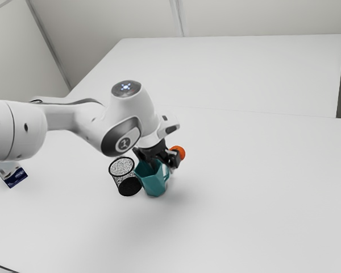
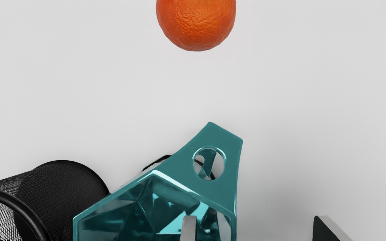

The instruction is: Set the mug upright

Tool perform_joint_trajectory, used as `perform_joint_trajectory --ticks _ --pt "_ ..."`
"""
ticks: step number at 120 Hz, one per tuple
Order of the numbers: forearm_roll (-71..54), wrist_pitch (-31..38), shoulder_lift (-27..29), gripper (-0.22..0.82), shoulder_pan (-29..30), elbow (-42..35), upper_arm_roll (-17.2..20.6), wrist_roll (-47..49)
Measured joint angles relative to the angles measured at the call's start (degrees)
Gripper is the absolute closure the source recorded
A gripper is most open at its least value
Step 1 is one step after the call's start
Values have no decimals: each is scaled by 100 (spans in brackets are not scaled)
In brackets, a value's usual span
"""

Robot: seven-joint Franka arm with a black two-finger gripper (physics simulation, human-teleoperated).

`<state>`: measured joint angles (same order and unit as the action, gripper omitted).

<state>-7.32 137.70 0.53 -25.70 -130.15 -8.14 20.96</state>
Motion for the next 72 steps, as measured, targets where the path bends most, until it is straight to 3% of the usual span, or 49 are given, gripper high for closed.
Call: perform_joint_trajectory --ticks 23,33,39,62,72 --pt "-15 -377 101 10 -56 492 -97 -97" --pt "56 -793 -25 7 915 1150 701 -315" --pt "114 -1156 -65 5 1251 1633 937 -473" --pt "206 -2800 -338 2 1746 3620 1082 -1124" --pt "221 -3360 -428 1 1857 4075 1081 -1410"
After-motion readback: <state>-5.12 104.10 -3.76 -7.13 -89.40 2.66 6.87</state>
